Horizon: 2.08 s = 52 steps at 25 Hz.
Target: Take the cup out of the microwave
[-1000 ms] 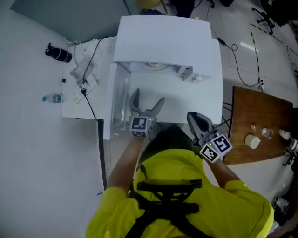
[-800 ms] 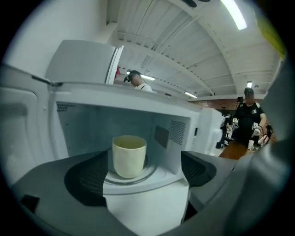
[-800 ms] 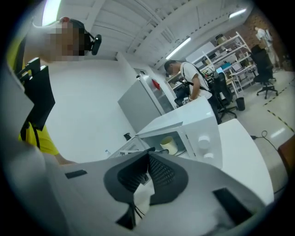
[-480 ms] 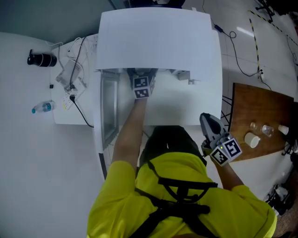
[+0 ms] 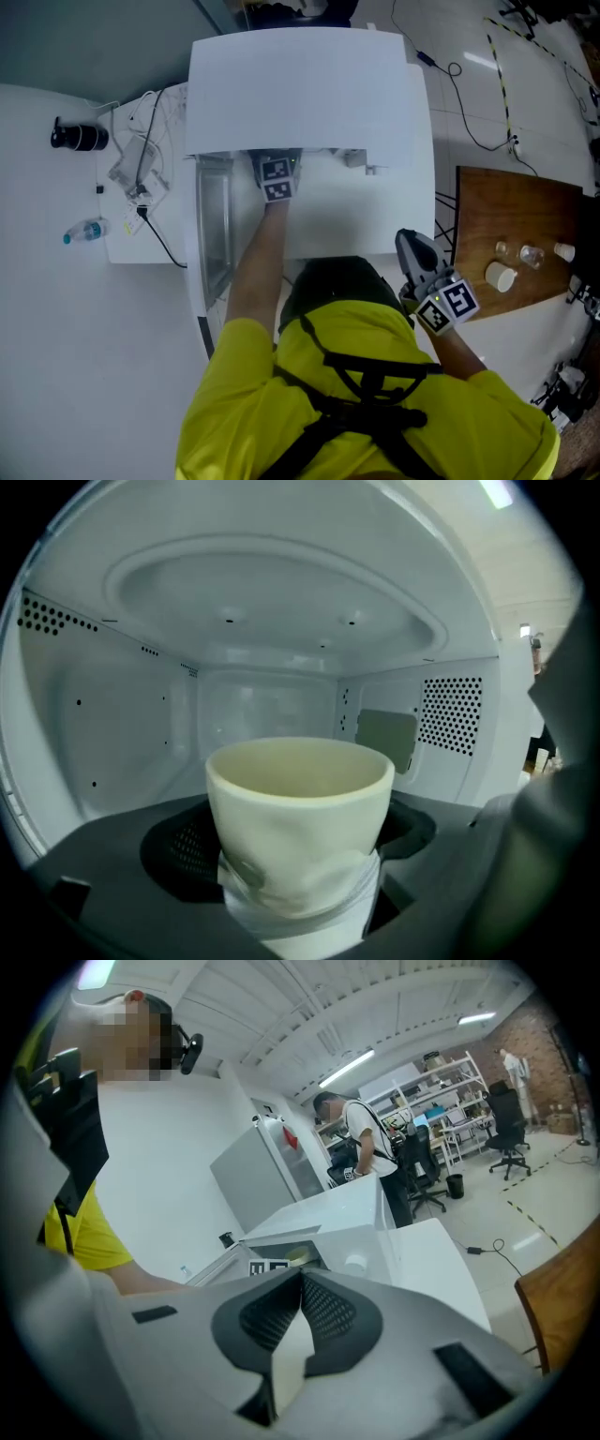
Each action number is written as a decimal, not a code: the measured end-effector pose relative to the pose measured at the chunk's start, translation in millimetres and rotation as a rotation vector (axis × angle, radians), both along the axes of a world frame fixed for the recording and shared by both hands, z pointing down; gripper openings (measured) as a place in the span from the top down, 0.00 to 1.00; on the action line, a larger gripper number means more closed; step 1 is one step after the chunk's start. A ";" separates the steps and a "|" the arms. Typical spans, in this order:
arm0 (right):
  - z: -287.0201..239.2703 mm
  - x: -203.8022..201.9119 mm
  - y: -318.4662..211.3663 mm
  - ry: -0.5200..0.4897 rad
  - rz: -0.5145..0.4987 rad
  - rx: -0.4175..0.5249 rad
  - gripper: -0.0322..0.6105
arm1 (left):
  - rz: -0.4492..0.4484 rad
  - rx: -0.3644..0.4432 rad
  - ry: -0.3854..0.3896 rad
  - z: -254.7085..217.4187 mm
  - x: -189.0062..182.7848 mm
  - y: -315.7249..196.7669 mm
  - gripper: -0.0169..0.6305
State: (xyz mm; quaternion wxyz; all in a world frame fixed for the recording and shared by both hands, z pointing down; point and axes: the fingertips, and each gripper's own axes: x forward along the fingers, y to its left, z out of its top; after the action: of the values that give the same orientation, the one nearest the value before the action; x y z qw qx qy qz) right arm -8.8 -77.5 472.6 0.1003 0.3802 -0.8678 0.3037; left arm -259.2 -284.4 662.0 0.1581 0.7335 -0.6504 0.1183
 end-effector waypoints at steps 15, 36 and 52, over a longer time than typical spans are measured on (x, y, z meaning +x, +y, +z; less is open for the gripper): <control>-13.0 -3.3 -3.8 -0.049 -0.032 0.075 0.94 | 0.045 -0.003 0.053 -80.1 30.8 176.5 0.29; 31.2 232.6 63.3 0.037 0.498 0.035 0.94 | 0.698 -0.072 0.070 9.3 376.7 125.8 0.29; 55.3 212.8 56.4 0.054 0.495 -0.006 0.94 | 0.552 -0.063 0.041 59.3 388.0 57.3 0.28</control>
State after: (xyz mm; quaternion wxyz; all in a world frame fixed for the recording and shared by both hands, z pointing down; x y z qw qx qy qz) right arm 204.0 -21.0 527.9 0.0473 0.5889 -0.7444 0.3111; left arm 128.8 -227.1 721.3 0.1559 0.8798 -0.4187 0.1621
